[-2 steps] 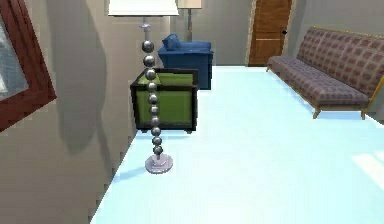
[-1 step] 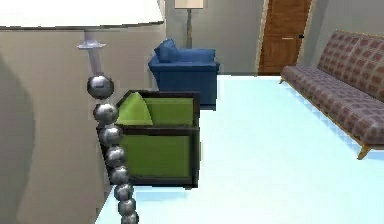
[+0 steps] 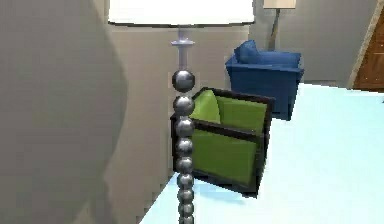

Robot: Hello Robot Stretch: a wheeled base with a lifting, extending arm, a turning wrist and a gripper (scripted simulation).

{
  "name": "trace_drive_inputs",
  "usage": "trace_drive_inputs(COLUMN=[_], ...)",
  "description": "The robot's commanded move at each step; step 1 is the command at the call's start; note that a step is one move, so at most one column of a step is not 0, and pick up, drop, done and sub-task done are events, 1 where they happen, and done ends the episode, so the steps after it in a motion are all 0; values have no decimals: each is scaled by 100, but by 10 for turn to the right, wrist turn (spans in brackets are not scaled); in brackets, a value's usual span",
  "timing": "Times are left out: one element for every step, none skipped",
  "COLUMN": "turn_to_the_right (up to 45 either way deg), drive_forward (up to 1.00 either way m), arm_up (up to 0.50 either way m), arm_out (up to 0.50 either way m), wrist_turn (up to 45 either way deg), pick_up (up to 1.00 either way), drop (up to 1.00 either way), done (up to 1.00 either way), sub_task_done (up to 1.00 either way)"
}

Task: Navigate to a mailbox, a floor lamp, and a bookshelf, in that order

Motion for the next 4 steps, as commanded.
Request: trace_drive_inputs(turn_to_the_right=[0, -450, -450, -450], drive_forward=[0, 0, 0, 0], arm_up=[0, 0, 0, 0], arm_out=[0, 0, 0, 0], wrist_turn=[0, 0, 0, 0], pick_up=[0, 0, 0, 0], drop=[0, 0, 0, 0], done=[0, 0, 0, 0], sub_task_done=[100, 0, 0, 0])
